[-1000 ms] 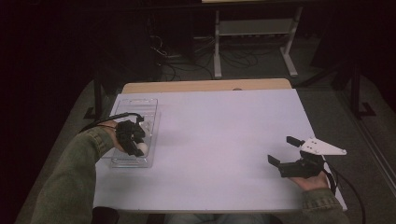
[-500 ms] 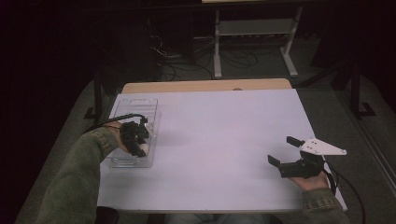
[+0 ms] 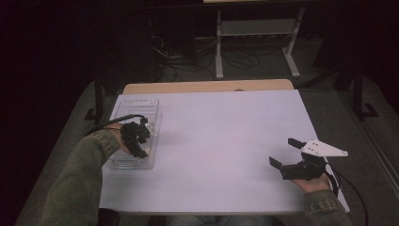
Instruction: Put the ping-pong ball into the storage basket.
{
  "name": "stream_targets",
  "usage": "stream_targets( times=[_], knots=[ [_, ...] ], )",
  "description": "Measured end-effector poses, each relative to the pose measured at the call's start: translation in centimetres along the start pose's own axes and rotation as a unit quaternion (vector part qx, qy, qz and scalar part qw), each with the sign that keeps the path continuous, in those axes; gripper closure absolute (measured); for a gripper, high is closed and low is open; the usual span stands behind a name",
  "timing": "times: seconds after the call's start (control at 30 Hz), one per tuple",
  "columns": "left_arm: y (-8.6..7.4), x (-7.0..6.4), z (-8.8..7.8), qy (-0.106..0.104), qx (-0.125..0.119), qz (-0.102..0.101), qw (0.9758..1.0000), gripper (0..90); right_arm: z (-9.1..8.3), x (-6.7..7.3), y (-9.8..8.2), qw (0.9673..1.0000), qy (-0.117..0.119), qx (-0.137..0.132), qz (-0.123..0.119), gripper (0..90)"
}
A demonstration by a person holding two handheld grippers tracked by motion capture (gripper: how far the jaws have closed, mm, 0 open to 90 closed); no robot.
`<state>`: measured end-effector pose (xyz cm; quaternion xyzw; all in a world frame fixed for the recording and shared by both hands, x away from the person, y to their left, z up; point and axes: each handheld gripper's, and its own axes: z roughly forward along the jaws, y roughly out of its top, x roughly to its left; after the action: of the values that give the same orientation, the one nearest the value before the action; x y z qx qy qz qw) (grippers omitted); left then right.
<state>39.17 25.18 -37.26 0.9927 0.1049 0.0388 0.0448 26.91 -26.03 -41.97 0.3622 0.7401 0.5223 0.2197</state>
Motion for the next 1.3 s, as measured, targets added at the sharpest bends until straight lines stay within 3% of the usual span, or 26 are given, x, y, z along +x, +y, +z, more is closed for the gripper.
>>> stream_targets(
  times=[0.13,0.27,0.43,0.53,0.6,0.9,1.0,1.3],
  knots=[
    [-0.1,0.1,-0.6,0.006,-0.012,-0.015,0.9998,30.3,0.0,0.0,0.0,1.0000,0.000,0.000,0.000,0.0],
    [-0.3,0.0,-0.6,0.023,-0.002,-0.025,0.9994,17.2,0.0,0.1,0.1,1.0000,-0.001,0.000,-0.001,0.0],
    [-0.3,0.0,-1.0,0.044,-0.008,-0.037,0.9983,9.2,0.0,0.1,0.1,1.0000,0.000,0.000,-0.002,0.0],
    [-0.3,0.2,-1.2,0.055,-0.008,-0.058,0.9968,0.0,0.0,0.1,0.1,1.0000,0.000,-0.001,-0.003,0.0],
    [-0.4,0.3,-1.4,0.058,-0.015,-0.071,0.9957,0.0,0.0,0.1,0.1,1.0000,0.000,0.000,-0.003,0.0],
    [-1.0,0.1,-2.8,0.071,-0.050,-0.081,0.9929,0.0,-0.1,0.1,0.1,1.0000,-0.001,-0.001,-0.002,0.0],
    [-1.2,0.0,-3.3,0.073,-0.067,-0.095,0.9906,0.0,-0.1,0.1,0.1,1.0000,-0.001,-0.001,-0.002,0.0],
    [-1.4,-0.3,-4.6,0.084,-0.102,-0.104,0.9857,0.0,-0.2,0.1,0.2,1.0000,0.000,-0.002,-0.001,0.0]
  ],
)
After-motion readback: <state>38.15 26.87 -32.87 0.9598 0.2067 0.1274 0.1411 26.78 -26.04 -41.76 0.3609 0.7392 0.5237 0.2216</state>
